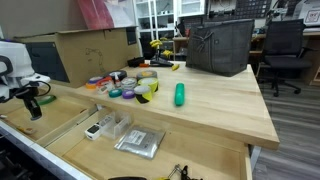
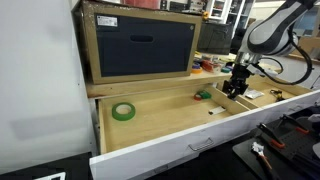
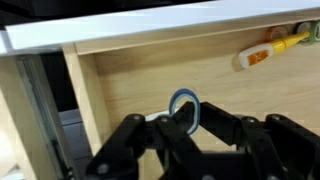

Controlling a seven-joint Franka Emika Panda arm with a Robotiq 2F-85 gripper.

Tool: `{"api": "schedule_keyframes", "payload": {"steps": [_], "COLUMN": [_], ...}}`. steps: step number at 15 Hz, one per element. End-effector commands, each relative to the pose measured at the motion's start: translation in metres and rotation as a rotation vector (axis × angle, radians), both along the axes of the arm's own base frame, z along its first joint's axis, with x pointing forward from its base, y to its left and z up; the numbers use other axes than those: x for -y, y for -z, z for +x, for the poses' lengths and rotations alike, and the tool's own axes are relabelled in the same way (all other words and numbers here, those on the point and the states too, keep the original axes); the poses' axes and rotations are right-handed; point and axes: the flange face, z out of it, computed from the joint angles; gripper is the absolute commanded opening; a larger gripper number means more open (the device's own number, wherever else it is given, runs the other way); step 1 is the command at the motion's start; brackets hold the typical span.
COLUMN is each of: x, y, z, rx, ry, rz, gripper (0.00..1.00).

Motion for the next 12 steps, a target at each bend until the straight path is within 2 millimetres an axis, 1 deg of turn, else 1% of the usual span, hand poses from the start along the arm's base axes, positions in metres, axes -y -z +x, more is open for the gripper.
{"api": "schedule_keyframes", "payload": {"steps": [1,2,3,5,7,9,12], "x": [0.063,0.084,0.108,0.152,0.190,0.221,0.269], "y": [-0.018,-0.020,-0.024,-0.034,-0.043,-0.053,-0.077], "z": [-0.028,-0.004,-0.007,-0.006,-0.009,-0.015,-0.010], "rx": [0.007,0.007,0.018,0.040,0.055,0.068,0.079], "ry": [0.168,0.214,0.261,0.341,0.398,0.432,0.474], "rz": [-0.010,-0.019,-0.032,-0.057,-0.084,-0.104,-0.104], "gripper": [0.04,0.04,0.04,0.04,0.04,0.04,0.04]}}
